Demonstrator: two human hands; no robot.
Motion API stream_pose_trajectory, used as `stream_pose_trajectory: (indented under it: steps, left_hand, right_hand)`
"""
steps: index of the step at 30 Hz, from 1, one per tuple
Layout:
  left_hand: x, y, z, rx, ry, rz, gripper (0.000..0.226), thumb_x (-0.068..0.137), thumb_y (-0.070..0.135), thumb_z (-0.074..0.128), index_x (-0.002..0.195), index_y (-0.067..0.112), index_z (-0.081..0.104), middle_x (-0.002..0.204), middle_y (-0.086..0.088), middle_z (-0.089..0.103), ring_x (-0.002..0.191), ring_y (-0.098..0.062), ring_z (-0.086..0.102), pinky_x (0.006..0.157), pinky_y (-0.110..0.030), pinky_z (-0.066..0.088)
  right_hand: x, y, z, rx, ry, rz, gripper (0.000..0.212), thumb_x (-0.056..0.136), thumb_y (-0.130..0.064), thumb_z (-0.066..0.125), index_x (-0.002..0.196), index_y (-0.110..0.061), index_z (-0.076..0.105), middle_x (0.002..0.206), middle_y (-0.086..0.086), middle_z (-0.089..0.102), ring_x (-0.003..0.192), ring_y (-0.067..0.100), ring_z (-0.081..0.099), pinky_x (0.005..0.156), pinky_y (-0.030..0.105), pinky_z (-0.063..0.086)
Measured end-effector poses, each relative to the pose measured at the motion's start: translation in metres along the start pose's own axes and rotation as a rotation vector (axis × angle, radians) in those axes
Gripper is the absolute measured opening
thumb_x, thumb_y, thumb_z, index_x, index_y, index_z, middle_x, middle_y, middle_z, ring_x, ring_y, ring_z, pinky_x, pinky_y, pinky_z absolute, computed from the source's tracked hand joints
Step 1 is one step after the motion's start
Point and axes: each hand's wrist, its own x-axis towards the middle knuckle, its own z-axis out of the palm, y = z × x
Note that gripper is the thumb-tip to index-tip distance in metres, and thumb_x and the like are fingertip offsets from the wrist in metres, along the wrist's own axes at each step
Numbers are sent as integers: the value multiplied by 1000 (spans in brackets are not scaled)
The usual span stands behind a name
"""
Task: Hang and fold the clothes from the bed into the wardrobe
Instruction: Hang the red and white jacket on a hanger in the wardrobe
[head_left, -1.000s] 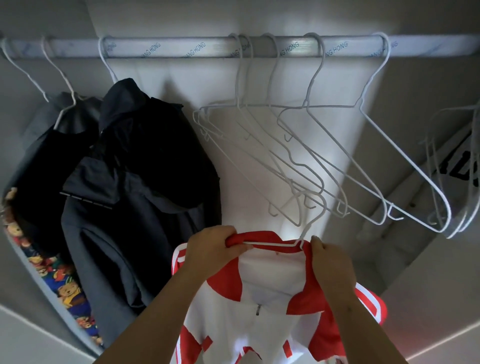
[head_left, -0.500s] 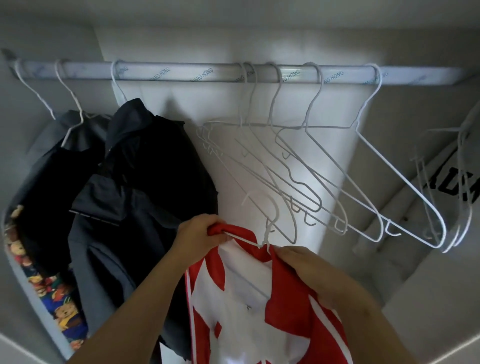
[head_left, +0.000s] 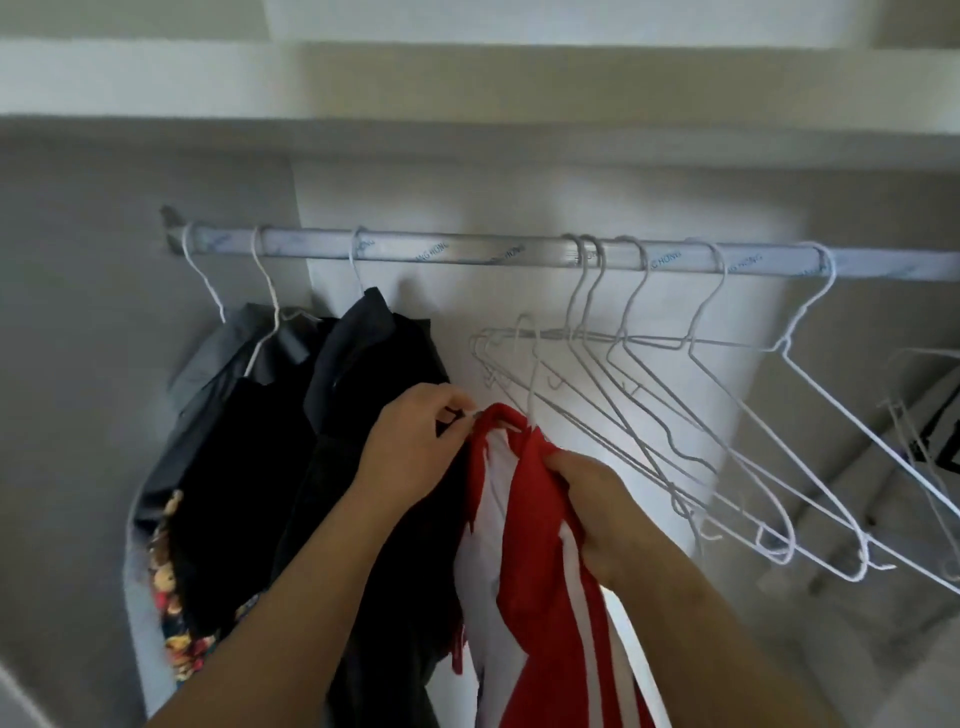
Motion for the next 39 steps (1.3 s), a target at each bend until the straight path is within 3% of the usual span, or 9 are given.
stream_pose_trajectory:
  steps: [4, 8, 14, 18, 23, 28, 32, 36, 39]
  left_hand:
    - [14, -11, -22, 298, 109, -31, 17, 86, 19, 61, 100, 23, 68, 110, 8, 61, 108, -15, 51, 95, -34, 35]
    - [25, -32, -40, 490, 82, -239, 32, 87, 27, 58, 119, 33, 58, 141, 5, 36, 132, -20, 28, 106, -41, 23]
    - [33, -60, -56, 125, -75, -303, 49, 86, -4, 46, 128, 22, 52, 150, -7, 22, 134, -27, 27, 107, -34, 33]
    - [31, -67, -63, -158, -20, -333, 56, 82, -14, 39, 124, 19, 56, 138, -2, 42, 118, -12, 42, 95, -15, 34]
    - [29, -74, -71, -420, 22, -451, 58, 83, -13, 38, 122, 25, 57, 128, -4, 52, 101, -15, 57, 87, -26, 52]
    - [32, -80, -74, -508, 111, -535, 59, 83, -14, 38, 122, 25, 59, 125, -6, 54, 84, -8, 57, 62, -12, 49]
    - [28, -79, -71, -492, 102, -498, 54, 86, -10, 40, 122, 25, 59, 125, -3, 55, 89, -6, 54, 69, -8, 45]
    - [13, -77, -66, -359, 34, -416, 43, 91, 0, 45, 124, 24, 56, 136, 0, 46, 118, -15, 47, 98, -20, 38]
    - [-4, -72, -63, -275, 18, -373, 40, 90, 3, 49, 123, 24, 56, 142, -2, 38, 126, -18, 41, 96, -18, 32]
  right_hand:
    - [11, -39, 35, 61, 14, -122, 29, 94, -22, 51, 73, -12, 67, 54, 5, 68, 43, 13, 64, 37, 18, 46]
    - [24, -72, 74, 28, 42, -237, 24, 94, -23, 51, 79, -13, 66, 52, 1, 67, 47, 12, 64, 46, 19, 50]
    - [53, -98, 110, -75, 103, -286, 31, 97, -20, 44, 109, 2, 62, 89, 17, 65, 70, 24, 60, 68, 31, 49]
    - [71, -80, 123, -82, 134, -234, 33, 96, -17, 42, 111, 6, 61, 87, 18, 62, 70, 26, 57, 70, 32, 48]
    - [82, -59, 133, -108, 153, -222, 22, 91, -7, 36, 97, -2, 56, 65, 12, 49, 53, 22, 46, 56, 26, 38]
    - [88, -50, 140, -319, 250, -366, 24, 94, -15, 38, 99, -1, 56, 73, 12, 59, 60, 23, 56, 59, 30, 47]
    - [84, -33, 141, -538, 316, -456, 29, 94, -17, 43, 120, -6, 48, 100, 12, 60, 84, 23, 58, 71, 30, 45]
    - [73, -5, 136, -677, 324, -484, 27, 95, -15, 39, 120, -7, 46, 99, 3, 53, 73, 9, 49, 55, 18, 35]
    - [61, 16, 131, -683, 336, -469, 24, 98, -21, 37, 117, -9, 47, 101, 2, 54, 76, 10, 51, 55, 19, 35]
